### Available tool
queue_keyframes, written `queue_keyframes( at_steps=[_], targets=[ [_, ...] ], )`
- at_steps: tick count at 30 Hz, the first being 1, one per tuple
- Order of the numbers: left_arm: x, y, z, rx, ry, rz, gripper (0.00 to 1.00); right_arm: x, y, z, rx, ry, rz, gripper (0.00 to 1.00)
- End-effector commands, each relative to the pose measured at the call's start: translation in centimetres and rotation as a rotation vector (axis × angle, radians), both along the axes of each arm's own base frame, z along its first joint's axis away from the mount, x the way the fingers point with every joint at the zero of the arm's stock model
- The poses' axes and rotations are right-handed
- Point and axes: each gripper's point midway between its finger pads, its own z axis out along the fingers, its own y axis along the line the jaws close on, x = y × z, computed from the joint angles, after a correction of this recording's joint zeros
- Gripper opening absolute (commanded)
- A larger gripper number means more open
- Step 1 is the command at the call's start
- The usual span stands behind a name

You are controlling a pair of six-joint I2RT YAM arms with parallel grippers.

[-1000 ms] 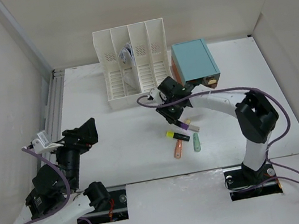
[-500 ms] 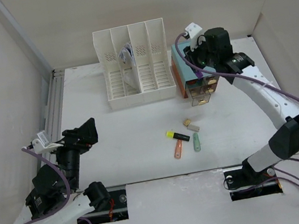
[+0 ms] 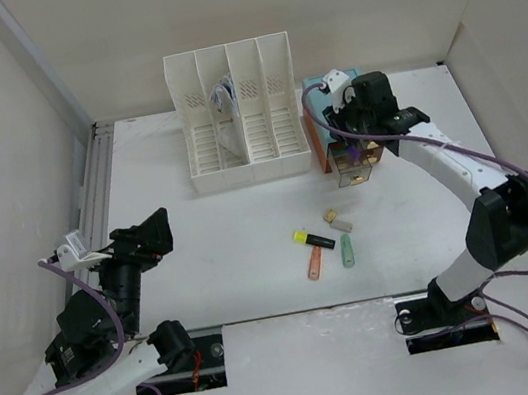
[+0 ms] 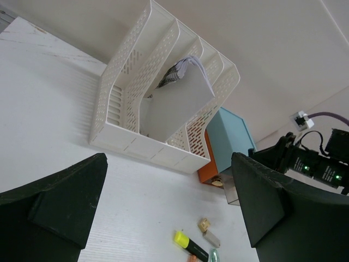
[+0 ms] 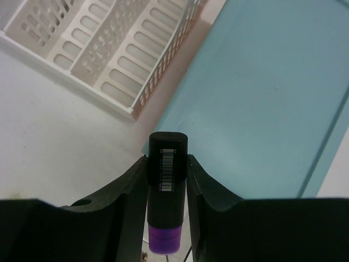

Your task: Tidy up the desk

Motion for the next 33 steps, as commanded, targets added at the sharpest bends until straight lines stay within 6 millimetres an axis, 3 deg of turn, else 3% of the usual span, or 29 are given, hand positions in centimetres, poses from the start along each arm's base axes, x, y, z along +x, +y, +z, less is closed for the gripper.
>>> queue_keyframes(
  at_steps=[1, 4, 6, 10, 18, 20, 22, 25, 26, 28, 30, 33],
  targets=[
    [0.0, 0.1, 0.4, -0.015, -0.013, 0.007, 0.96, 1.0, 0.3, 0.7, 0.001, -0.071, 0.007, 0.00],
    [0.0, 0.1, 0.4, -0.015, -0.013, 0.007, 0.96, 0.6, 0.2, -0.6, -0.015, -0.047, 0.012, 0.00],
    [0.0, 0.1, 0.4, -0.015, -0.013, 0.007, 0.96, 0.2, 0.0, 0.0, -0.011, -0.058, 0.012, 0.00],
    [0.0, 0.1, 0.4, -0.015, -0.013, 0.007, 0.96, -0.9, -0.2, -1.2, -0.021, -0.013, 0.020, 0.00],
    [0.0, 0.1, 0.4, -0.015, -0.013, 0.007, 0.96, -2.4, -0.7, -1.6, -0.036, 0.006, 0.027, 0.02],
    [0.0, 0.1, 0.4, -0.015, -0.013, 0.007, 0.96, -2.8, -0.7, -1.9, -0.037, 0.026, 0.034, 0.21],
    [0.0, 0.1, 0.4, -0.015, -0.013, 0.007, 0.96, -2.7, -0.6, -1.6, -0.035, 0.018, 0.034, 0.24],
    [0.0, 0.1, 0.4, -0.015, -0.013, 0.007, 0.96, -2.9, -0.5, -1.7, -0.031, 0.028, 0.043, 0.38],
    [0.0, 0.1, 0.4, -0.015, -0.013, 0.007, 0.96, -3.1, -0.6, -1.9, -0.035, 0.038, 0.043, 0.51],
    [0.0, 0.1, 0.4, -0.015, -0.013, 0.007, 0.96, -3.2, -0.6, -1.3, -0.032, 0.031, 0.043, 0.56],
    [0.0, 0.1, 0.4, -0.015, -0.013, 0.007, 0.96, -3.4, -0.5, -0.7, -0.023, 0.020, 0.051, 0.68],
    [0.0, 0.1, 0.4, -0.015, -0.013, 0.007, 0.96, -3.7, -0.6, 0.6, -0.015, -0.007, 0.050, 0.69]
  ],
)
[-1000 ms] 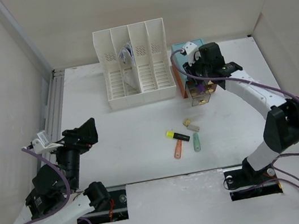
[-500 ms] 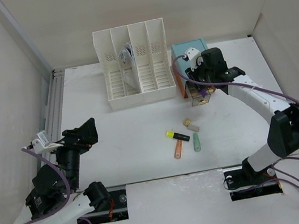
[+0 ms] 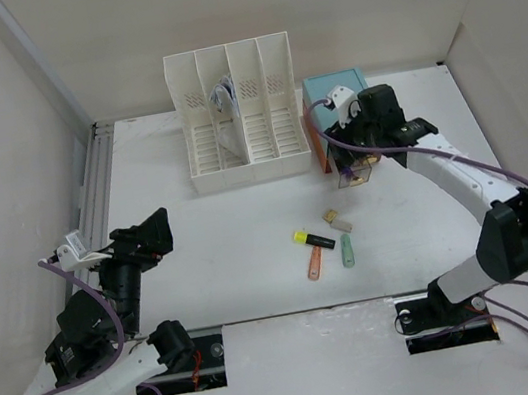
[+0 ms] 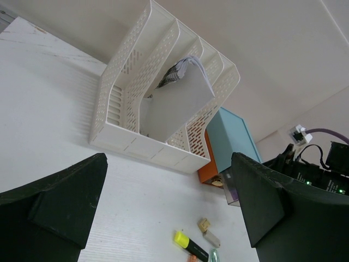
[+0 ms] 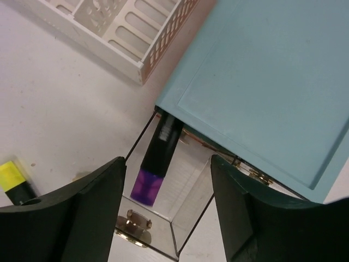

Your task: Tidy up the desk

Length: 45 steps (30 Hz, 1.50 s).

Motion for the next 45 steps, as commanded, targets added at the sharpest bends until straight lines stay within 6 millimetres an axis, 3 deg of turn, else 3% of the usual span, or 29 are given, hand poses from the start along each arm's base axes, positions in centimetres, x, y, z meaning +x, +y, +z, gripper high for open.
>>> queue_keyframes(
  at_steps=[1, 5, 6, 7, 8, 9, 11, 13, 15, 18, 22, 25, 31, 38, 41, 45],
  targets=[
    [0.0, 0.1, 0.4, -0.015, -0.013, 0.007, 0.96, -0.6, 0.8, 4.5, 0.046, -0.092, 0.029, 0.69],
    [0.0, 0.1, 0.4, -0.015, -0.013, 0.007, 0.96, -2.0, 2.0, 7.0, 0.070, -0.157, 0.104, 0.61],
    [0.0, 0.1, 0.4, -0.015, -0.013, 0.007, 0.96, -2.5, 2.7, 7.6, 0.060, -0.182, 0.162, 0.55],
    [0.0, 0.1, 0.4, -0.015, -0.013, 0.007, 0.96, -4.1, 4.2, 7.6, 0.087, -0.168, 0.292, 0.42],
    [0.0, 0.1, 0.4, -0.015, -0.013, 0.007, 0.96, -6.1, 4.9, 6.3, 0.070, -0.111, 0.405, 0.36],
    [0.0, 0.1, 0.4, -0.015, -0.013, 0.007, 0.96, -7.2, 5.7, 6.2, 0.035, -0.134, 0.536, 0.30],
    [0.0, 0.1, 0.4, -0.015, -0.013, 0.007, 0.96, -10.4, 8.1, 4.2, 0.050, -0.049, 0.710, 0.25],
    [-0.1, 0.3, 0.5, -0.023, -0.017, 0.007, 0.96, -13.1, 9.4, 0.8, 0.010, 0.071, 0.799, 0.25],
    [-0.1, 0.5, 0.6, -0.032, -0.021, 0.007, 0.96, -14.9, 11.6, -2.9, -0.061, 0.147, 0.854, 0.26],
    [-0.1, 0.5, 0.6, -0.032, -0.021, 0.007, 0.96, -16.1, 13.0, -7.7, -0.137, 0.241, 0.787, 0.34],
    [-0.2, 0.8, 0.7, -0.040, -0.024, 0.017, 0.96, -15.3, 13.7, -11.0, -0.174, 0.288, 0.683, 0.47],
    [-0.2, 0.8, 0.7, -0.040, -0.024, 0.017, 0.96, -14.9, 13.9, -12.4, -0.194, 0.329, 0.630, 0.50],
    [-0.2, 0.8, 0.7, -0.040, -0.024, 0.017, 0.96, -14.7, 14.1, -13.5, -0.211, 0.337, 0.608, 0.63],
    [-0.3, 0.8, 0.8, -0.048, -0.030, 0.007, 0.96, -13.8, 13.8, -14.9, -0.249, 0.343, 0.573, 0.63],
    [-0.3, 0.8, 0.8, -0.048, -0.030, 0.007, 0.96, -13.8, 13.6, -15.8, -0.268, 0.361, 0.566, 0.55],
    [-0.3, 0.8, 0.8, -0.048, -0.030, 0.007, 0.96, -13.9, 13.5, -16.1, -0.273, 0.369, 0.566, 0.17]
  ],
)
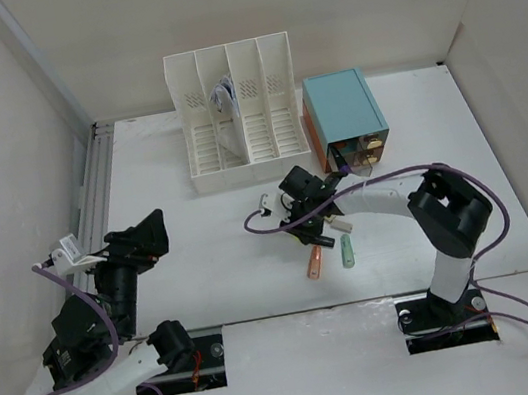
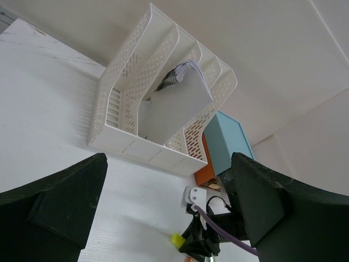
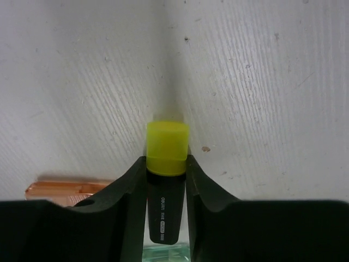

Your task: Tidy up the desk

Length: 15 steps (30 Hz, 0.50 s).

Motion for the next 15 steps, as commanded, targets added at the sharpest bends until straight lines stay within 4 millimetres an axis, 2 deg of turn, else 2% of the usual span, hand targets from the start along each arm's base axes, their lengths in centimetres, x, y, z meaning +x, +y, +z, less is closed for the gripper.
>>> queue_keyframes(
  at_steps=[1, 3, 6, 7, 9, 10, 11, 12, 13, 14, 15],
  targets=[
    [-0.1, 0.3, 0.6, -0.024, -0.018, 0.003, 0.96, 0.2, 0.7, -0.2, 0.000, -0.016, 0.014, 0.03],
    [-0.1, 0.3, 0.6, -0.024, -0.018, 0.003, 0.96, 0.5, 0.6, 0.4, 0.002, -0.042, 0.018, 0.00],
    [-0.1, 0.3, 0.6, -0.024, -0.018, 0.003, 0.96, 1.9, 1.4, 3.9, 0.062, -0.136, 0.017, 0.00],
    [0.0, 0.1, 0.2, -0.016, -0.014, 0.003, 0.96, 2.8, 2.0, 6.5, 0.105, -0.199, 0.021, 0.00],
    [0.0, 0.1, 0.2, -0.016, -0.014, 0.003, 0.96, 4.8, 1.1, 9.4, 0.148, -0.241, -0.031, 0.00],
    [0.0, 0.1, 0.2, -0.016, -0.014, 0.003, 0.96, 6.2, 1.0, 11.6, 0.184, -0.284, -0.057, 0.00],
    [0.1, -0.1, 0.2, -0.008, -0.010, 0.003, 0.96, 7.1, 0.2, 13.5, 0.207, -0.323, -0.103, 0.00],
    [0.1, -0.1, 0.1, -0.008, -0.010, 0.003, 0.96, 9.5, -1.1, 15.2, 0.246, -0.386, -0.179, 0.00],
    [0.1, -0.1, 0.1, -0.008, -0.009, 0.003, 0.96, 10.3, -2.0, 16.3, 0.269, -0.412, -0.205, 0.00],
    [0.1, -0.1, 0.1, -0.008, -0.009, 0.003, 0.96, 11.1, -2.7, 18.3, 0.304, -0.454, -0.239, 0.00],
    [0.1, -0.1, 0.1, -0.008, -0.009, 0.003, 0.96, 12.6, -4.4, 19.5, 0.328, -0.483, -0.296, 0.00]
  ],
)
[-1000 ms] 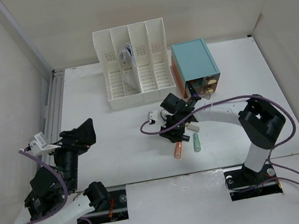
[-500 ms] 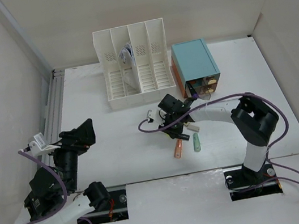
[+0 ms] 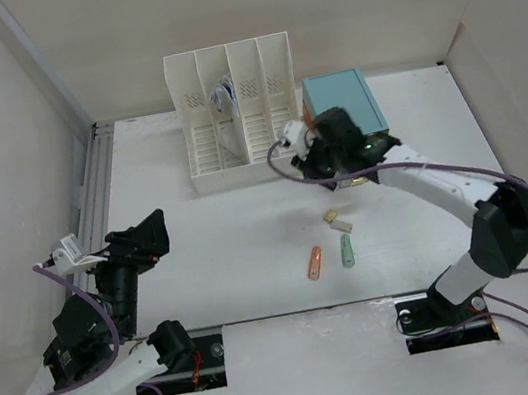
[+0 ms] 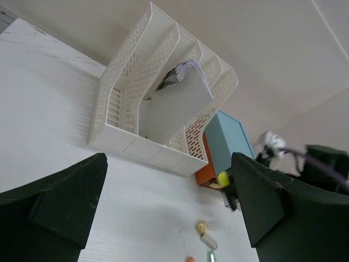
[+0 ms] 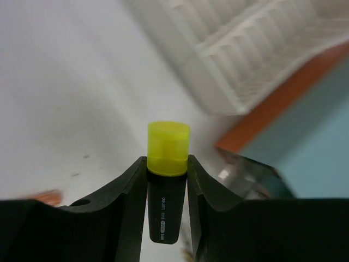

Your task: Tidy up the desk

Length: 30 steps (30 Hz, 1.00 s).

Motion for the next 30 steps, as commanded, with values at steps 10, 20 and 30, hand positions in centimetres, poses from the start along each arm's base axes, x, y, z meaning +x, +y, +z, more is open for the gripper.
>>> queue_keyframes(
  at_steps=[10, 20, 30],
  targets=[
    [0.2, -0.2, 0.1, 0.006, -0.007, 0.004, 0.96, 8.2, -8.7, 10.7, 0.232, -0.281, -0.356, 0.00],
    [0.2, -0.2, 0.1, 0.006, -0.007, 0.004, 0.96, 7.5, -9.9, 6.5, 0.142, -0.178, -0.391, 0.00],
    [0.2, -0.2, 0.1, 0.006, -0.007, 0.004, 0.96, 6.8, -10.9, 4.4, 0.099, -0.122, -0.387, 0.12]
  ],
)
